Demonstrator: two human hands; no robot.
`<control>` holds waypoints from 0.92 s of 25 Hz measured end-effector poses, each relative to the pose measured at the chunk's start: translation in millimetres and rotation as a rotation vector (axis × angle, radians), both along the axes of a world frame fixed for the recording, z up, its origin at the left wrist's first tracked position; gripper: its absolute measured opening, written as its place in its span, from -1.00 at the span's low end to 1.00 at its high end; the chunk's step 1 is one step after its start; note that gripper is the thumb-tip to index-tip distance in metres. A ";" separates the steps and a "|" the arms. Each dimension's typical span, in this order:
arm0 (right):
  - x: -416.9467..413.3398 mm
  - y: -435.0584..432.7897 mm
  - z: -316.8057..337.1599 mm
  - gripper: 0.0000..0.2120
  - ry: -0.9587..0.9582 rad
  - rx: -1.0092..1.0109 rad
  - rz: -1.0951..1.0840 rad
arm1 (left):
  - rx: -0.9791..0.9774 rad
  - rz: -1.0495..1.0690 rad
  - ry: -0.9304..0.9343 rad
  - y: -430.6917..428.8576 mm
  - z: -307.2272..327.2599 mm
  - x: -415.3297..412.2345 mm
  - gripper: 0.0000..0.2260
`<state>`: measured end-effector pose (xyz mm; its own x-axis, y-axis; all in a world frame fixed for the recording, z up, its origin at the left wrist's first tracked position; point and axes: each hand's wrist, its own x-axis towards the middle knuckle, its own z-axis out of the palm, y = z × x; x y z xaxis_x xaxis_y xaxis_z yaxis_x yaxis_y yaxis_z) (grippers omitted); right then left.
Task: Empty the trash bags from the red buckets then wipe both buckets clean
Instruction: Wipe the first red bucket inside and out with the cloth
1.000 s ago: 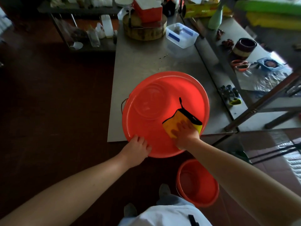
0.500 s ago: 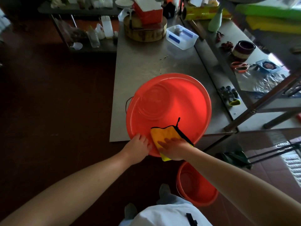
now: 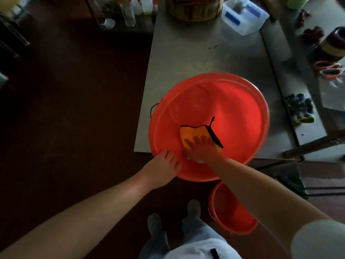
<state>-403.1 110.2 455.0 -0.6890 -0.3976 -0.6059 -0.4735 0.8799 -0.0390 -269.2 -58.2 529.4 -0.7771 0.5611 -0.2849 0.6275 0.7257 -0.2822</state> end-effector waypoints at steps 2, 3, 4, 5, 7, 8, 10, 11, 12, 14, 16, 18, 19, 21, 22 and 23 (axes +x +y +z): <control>-24.0 -7.9 -4.6 -0.38 -0.054 -0.052 -0.025 | 0.022 0.018 0.005 1.9 2.3 -2.9 -0.63; -34.4 -13.0 -5.2 -0.36 -0.064 -0.041 -0.032 | 0.030 0.028 0.010 2.7 2.7 -4.2 -0.63; -41.8 -18.9 -6.8 -0.35 -0.059 0.001 -0.024 | 0.037 0.042 0.007 3.6 1.4 -4.8 -0.61; -47.3 -23.9 -7.3 -0.34 -0.048 0.045 -0.010 | 0.040 0.062 0.000 3.8 -0.3 -4.9 -0.60; -51.5 -31.1 -6.0 -0.32 -0.082 0.095 0.011 | 0.045 0.124 -0.025 2.1 -1.9 -5.5 -0.57; -51.5 -31.2 -4.3 -0.32 -0.110 0.105 0.020 | 0.045 0.143 -0.032 0.6 -0.8 -6.3 -0.56; -45.5 -26.1 3.0 -0.32 -0.119 0.111 0.036 | 0.039 0.134 -0.023 -0.7 3.2 -8.8 -0.55; -39.9 -22.5 8.5 -0.32 -0.099 0.104 0.047 | 0.038 0.122 -0.020 -0.8 5.9 -10.8 -0.55; -32.4 -19.8 15.1 -0.32 -0.083 0.097 0.057 | 0.041 0.112 -0.024 -0.6 8.1 -13.3 -0.55; -12.4 -13.8 30.7 -0.34 -0.087 0.101 0.063 | 0.037 0.087 -0.029 0.7 12.9 -15.1 -0.55; 9.8 -4.3 48.2 -0.37 -0.102 0.110 0.077 | 0.032 0.065 -0.032 3.0 15.7 -14.9 -0.56; 33.9 10.6 61.2 -0.43 -0.064 0.101 0.143 | 0.029 0.044 -0.035 3.8 14.5 -13.0 -0.57; 45.2 17.9 66.2 -0.45 -0.026 0.081 0.167 | 0.026 0.039 -0.036 3.4 13.3 -12.9 -0.58; 60.1 28.8 75.2 -0.47 -0.020 0.010 0.108 | 0.027 0.031 -0.035 1.0 11.9 -14.0 -0.58; 62.6 31.3 79.1 -0.46 -0.054 -0.025 0.048 | 0.030 0.026 -0.027 0.0 11.5 -15.1 -0.58; 62.8 31.5 81.9 -0.46 -0.084 -0.028 0.021 | 0.033 0.024 -0.021 -0.4 11.2 -15.6 -0.58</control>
<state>-340.3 141.8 537.0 -0.6276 -0.4286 -0.6500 -0.4856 0.8680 -0.1035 -284.8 -58.7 540.6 -0.7845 0.5518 -0.2830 0.6153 0.7493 -0.2449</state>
